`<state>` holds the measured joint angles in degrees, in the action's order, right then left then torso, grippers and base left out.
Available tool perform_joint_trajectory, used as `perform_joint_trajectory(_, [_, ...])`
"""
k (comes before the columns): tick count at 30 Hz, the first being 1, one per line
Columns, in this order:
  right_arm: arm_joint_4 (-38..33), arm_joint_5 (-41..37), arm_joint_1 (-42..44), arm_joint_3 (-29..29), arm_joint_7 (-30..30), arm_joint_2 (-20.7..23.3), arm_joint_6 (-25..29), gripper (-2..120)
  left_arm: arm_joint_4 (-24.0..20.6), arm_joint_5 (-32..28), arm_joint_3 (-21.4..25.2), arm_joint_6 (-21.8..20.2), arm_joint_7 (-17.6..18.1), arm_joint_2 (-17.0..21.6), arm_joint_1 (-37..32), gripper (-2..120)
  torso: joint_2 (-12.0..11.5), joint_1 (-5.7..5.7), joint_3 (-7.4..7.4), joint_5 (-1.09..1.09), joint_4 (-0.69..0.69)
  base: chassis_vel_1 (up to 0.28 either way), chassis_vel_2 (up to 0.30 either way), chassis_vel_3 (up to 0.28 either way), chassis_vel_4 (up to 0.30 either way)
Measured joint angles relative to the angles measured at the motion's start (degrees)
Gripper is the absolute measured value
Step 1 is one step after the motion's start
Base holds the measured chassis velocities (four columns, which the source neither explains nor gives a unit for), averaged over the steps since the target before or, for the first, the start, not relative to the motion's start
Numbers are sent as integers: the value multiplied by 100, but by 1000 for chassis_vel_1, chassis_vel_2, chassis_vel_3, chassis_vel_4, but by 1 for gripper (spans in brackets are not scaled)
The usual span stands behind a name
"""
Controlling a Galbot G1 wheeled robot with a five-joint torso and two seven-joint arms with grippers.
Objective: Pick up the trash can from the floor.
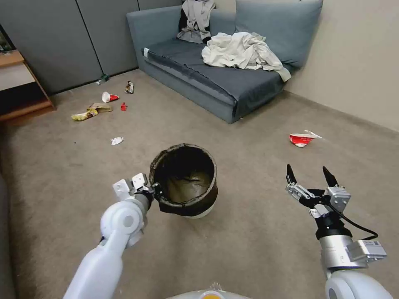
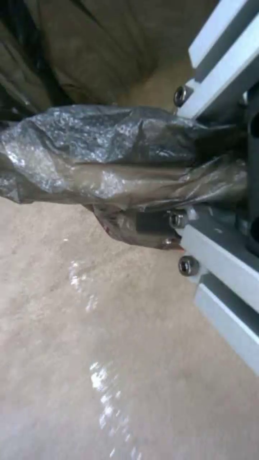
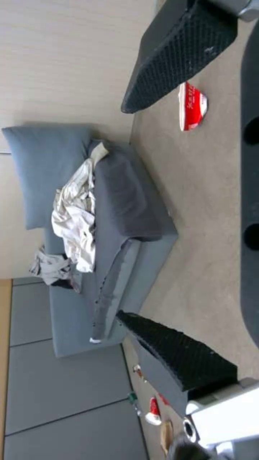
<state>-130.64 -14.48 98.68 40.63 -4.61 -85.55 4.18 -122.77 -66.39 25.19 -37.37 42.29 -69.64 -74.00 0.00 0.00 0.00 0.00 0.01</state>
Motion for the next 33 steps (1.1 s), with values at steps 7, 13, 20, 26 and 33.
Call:
perform_joint_trajectory(7, [-16,0,-13,-11,-2,15,-3,100,-842,-215,299,-100,165,376,-354,1,0,0,-1,-1,0,0,0,0,0])
perform_joint_trajectory(13, [-28,-3,-19,-5,-2,47,-12,100,-1022,-335,369,-126,236,473,-418,1,0,0,-1,-1,-1,0,0,0,0])
perform_joint_trajectory(20, [-32,-22,-21,18,-2,72,-20,100,-1059,-377,364,-126,256,465,-421,1,0,0,0,0,-1,0,0,0,0])
perform_joint_trajectory(26, [-46,-26,-15,27,-2,77,-24,100,-1052,-389,335,-126,266,429,-388,1,0,0,0,0,-1,0,0,0,0])
perform_joint_trajectory(33, [-59,-21,7,25,-9,30,-28,100,-1044,-398,334,-126,268,407,-384,1,0,0,0,0,-1,0,0,0,0])
